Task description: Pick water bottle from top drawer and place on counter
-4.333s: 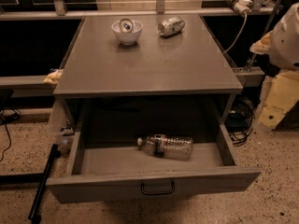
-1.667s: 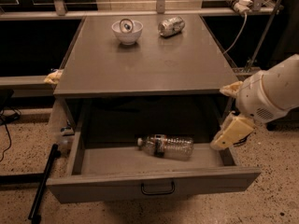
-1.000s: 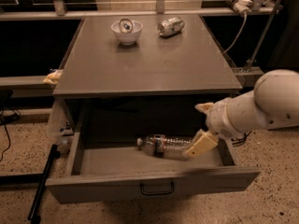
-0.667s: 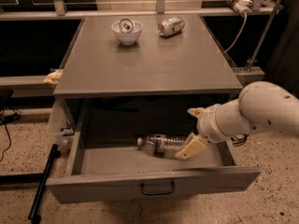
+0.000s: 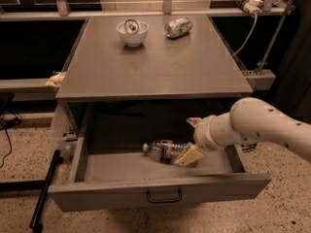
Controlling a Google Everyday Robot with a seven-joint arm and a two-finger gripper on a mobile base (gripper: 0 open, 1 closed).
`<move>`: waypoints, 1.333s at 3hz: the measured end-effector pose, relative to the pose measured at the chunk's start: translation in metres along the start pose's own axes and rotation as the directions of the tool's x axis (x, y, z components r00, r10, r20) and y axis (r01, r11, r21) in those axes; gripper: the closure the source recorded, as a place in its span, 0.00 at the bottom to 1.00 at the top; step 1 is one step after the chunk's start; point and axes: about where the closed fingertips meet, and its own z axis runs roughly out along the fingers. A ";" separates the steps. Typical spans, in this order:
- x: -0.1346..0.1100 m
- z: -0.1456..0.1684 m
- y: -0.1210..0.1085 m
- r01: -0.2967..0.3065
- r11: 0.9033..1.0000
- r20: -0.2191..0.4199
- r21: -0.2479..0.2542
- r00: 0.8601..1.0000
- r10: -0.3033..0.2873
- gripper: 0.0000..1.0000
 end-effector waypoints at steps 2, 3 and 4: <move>0.012 0.043 0.009 0.045 0.999 -0.036 -0.024 0.998 -0.046 0.22; 0.019 0.059 0.009 0.048 0.998 -0.048 -0.038 0.998 -0.050 0.25; 0.021 0.064 0.005 0.028 0.998 -0.064 -0.064 0.997 -0.032 0.44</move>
Offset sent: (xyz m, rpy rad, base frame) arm 0.0111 0.0205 -0.0655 -0.0749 0.0146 0.0577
